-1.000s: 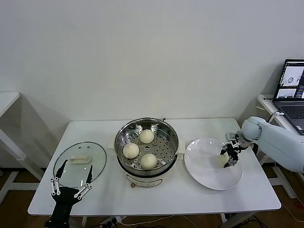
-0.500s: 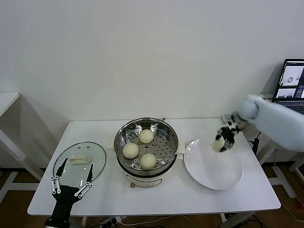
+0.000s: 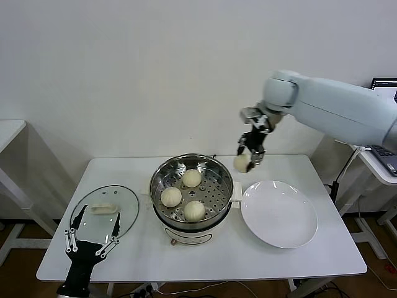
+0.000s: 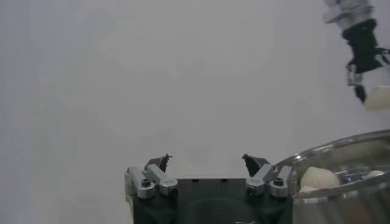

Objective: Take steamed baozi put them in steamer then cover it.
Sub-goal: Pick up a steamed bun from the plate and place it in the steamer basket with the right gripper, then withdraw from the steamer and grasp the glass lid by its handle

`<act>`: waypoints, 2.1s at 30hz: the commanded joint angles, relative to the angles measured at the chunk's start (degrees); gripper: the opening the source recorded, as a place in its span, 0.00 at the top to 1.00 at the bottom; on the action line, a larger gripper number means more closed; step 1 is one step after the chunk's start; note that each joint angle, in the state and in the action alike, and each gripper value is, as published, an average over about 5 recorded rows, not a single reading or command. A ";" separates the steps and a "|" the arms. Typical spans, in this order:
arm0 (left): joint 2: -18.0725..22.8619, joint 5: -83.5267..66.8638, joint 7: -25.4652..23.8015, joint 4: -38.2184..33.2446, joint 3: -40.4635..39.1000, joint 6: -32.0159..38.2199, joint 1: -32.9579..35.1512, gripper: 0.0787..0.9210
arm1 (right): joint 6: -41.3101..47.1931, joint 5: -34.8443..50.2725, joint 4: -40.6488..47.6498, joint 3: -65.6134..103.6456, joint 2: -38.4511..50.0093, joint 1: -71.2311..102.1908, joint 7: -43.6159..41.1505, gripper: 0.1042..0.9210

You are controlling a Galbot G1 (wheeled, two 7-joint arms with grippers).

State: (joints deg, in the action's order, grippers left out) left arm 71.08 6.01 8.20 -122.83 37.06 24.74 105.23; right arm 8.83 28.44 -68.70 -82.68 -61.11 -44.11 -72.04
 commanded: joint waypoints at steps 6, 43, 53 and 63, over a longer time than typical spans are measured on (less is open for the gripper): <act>0.06 -0.20 0.46 0.03 0.19 -0.02 -0.29 0.12 | 5.27 5.20 -5.82 -6.49 -9.56 -1.06 7.64 0.34; 0.31 0.03 0.80 0.31 0.47 0.18 -0.26 0.12 | 5.14 -1.89 -2.56 -3.75 -8.51 6.41 9.68 0.13; -0.11 5.59 3.17 2.01 0.25 -0.85 -2.96 0.12 | -0.44 2.59 -12.87 9.77 5.34 9.19 25.76 0.12; -1.86 14.15 7.57 4.19 -0.17 -8.01 -9.22 0.12 | -14.94 7.29 -19.58 33.75 16.89 37.24 84.25 0.12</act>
State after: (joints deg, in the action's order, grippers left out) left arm 70.08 13.08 12.75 -119.89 37.06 22.08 100.49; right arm 5.63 31.81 -81.46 -72.30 -55.62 -29.88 -38.44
